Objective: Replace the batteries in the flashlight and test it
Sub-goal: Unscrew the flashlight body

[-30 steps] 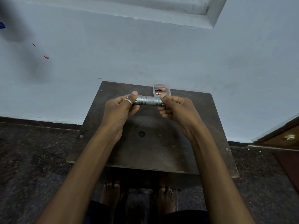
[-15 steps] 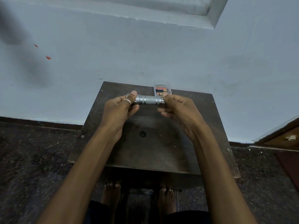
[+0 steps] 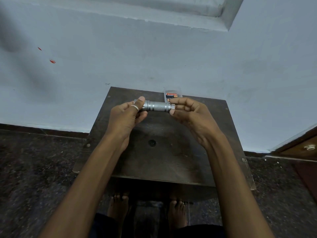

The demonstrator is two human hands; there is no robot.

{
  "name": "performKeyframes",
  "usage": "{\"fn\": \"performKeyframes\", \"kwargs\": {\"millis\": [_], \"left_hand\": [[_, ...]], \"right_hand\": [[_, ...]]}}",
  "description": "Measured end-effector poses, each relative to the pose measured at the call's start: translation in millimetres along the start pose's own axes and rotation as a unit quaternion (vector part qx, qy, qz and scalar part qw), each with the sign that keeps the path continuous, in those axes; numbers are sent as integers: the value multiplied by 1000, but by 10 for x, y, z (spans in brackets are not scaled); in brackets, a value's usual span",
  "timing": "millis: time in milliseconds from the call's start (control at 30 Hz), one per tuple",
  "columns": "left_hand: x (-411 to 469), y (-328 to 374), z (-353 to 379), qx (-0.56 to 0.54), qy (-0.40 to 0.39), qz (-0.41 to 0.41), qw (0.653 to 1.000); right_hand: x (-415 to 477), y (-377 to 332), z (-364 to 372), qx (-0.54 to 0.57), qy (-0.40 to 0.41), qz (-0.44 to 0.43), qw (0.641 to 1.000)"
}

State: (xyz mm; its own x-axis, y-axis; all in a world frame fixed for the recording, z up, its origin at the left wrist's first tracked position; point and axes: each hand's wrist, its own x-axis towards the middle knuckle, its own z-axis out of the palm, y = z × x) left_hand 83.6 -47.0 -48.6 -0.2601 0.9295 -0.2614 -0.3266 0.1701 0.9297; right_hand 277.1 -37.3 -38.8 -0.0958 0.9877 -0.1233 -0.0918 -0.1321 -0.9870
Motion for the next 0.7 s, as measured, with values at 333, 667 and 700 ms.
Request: {"fn": "performKeyframes", "kwargs": {"millis": [333, 667, 700], "left_hand": [[-10, -20, 13, 0, -9, 4, 1000], [-19, -6, 24, -9, -10, -3, 1000], [-18, -4, 23, -11, -10, -4, 1000]], "right_hand": [[-19, 12, 21, -75, 10, 29, 997], [-3, 13, -49, -37, 4, -13, 999], [-4, 11, -38, -25, 3, -4, 1000]]}}
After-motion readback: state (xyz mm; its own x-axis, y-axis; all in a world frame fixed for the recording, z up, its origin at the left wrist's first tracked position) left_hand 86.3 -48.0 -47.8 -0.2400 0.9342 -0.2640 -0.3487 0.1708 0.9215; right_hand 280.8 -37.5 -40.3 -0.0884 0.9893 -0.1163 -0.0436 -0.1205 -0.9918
